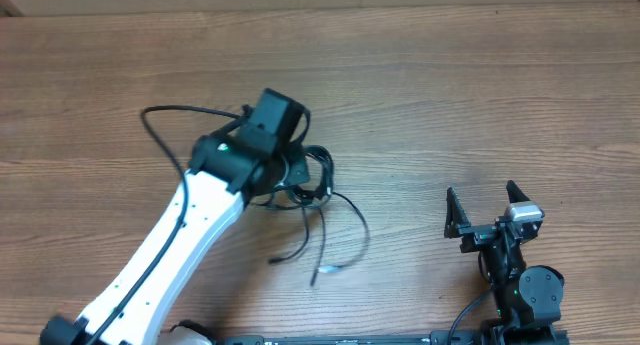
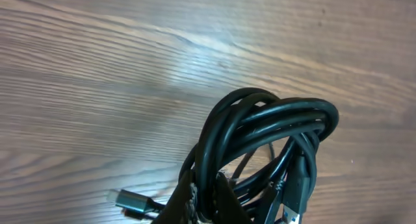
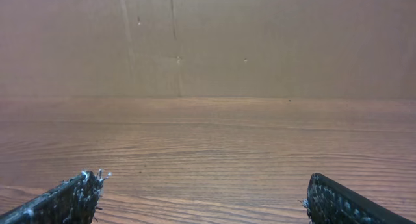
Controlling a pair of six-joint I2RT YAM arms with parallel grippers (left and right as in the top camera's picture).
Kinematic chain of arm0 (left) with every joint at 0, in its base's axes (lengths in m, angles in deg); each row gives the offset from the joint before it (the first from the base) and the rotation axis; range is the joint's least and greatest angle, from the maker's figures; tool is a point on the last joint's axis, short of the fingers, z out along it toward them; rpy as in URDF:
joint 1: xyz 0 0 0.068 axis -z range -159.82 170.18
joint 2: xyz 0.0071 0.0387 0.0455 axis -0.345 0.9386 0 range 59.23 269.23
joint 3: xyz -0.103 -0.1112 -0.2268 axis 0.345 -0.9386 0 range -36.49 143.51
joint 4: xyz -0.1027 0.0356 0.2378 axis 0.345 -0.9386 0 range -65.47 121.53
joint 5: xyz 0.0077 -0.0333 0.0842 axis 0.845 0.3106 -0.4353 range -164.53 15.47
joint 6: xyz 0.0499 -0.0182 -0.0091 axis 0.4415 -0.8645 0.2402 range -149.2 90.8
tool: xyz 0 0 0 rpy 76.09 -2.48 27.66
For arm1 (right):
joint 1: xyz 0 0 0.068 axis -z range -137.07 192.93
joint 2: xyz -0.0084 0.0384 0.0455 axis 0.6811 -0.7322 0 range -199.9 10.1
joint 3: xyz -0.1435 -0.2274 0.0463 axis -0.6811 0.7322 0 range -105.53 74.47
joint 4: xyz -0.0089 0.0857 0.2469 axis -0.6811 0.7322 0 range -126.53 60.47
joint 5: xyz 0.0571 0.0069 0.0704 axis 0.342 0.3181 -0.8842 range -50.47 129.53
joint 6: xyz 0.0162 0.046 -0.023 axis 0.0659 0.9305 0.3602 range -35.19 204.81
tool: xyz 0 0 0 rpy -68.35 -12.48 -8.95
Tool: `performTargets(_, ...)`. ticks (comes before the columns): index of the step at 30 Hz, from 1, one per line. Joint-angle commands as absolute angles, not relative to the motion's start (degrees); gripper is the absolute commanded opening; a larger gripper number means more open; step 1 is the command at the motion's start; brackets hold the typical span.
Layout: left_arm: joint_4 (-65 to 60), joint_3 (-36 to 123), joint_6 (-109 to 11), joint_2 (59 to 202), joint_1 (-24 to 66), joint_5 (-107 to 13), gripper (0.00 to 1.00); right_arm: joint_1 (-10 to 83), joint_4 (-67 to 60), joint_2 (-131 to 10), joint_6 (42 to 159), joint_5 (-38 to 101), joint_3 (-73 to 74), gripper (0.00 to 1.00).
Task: Untangle cables
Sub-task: 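Lift the cable bundle with the left gripper and pull it leftward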
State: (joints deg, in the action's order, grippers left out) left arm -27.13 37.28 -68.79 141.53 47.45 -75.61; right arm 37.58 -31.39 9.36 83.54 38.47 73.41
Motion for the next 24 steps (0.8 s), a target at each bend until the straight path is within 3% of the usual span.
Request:
performTargets(1, -28.8, 38.4, -66.9, 137.7, 44.4, -81.0, 0.04, 37.3, -31.7, 9.9, 83.4, 38.8, 74.0, 1.0)
performTargets(11, -32.8, 38.2, -63.4, 136.5, 34.4, -80.6, 0.05, 37.3, -31.7, 9.9, 83.4, 38.8, 74.0, 1.0)
performTargets(18, -32.9, 38.2, -56.3, 136.1, 23.7, -64.0, 0.04, 37.3, -31.7, 9.9, 83.4, 38.8, 74.0, 1.0)
performTargets(24, -33.4, 38.2, -50.4, 135.8, 18.7, -57.4, 0.04, 37.3, -31.7, 9.9, 83.4, 38.8, 74.0, 1.0)
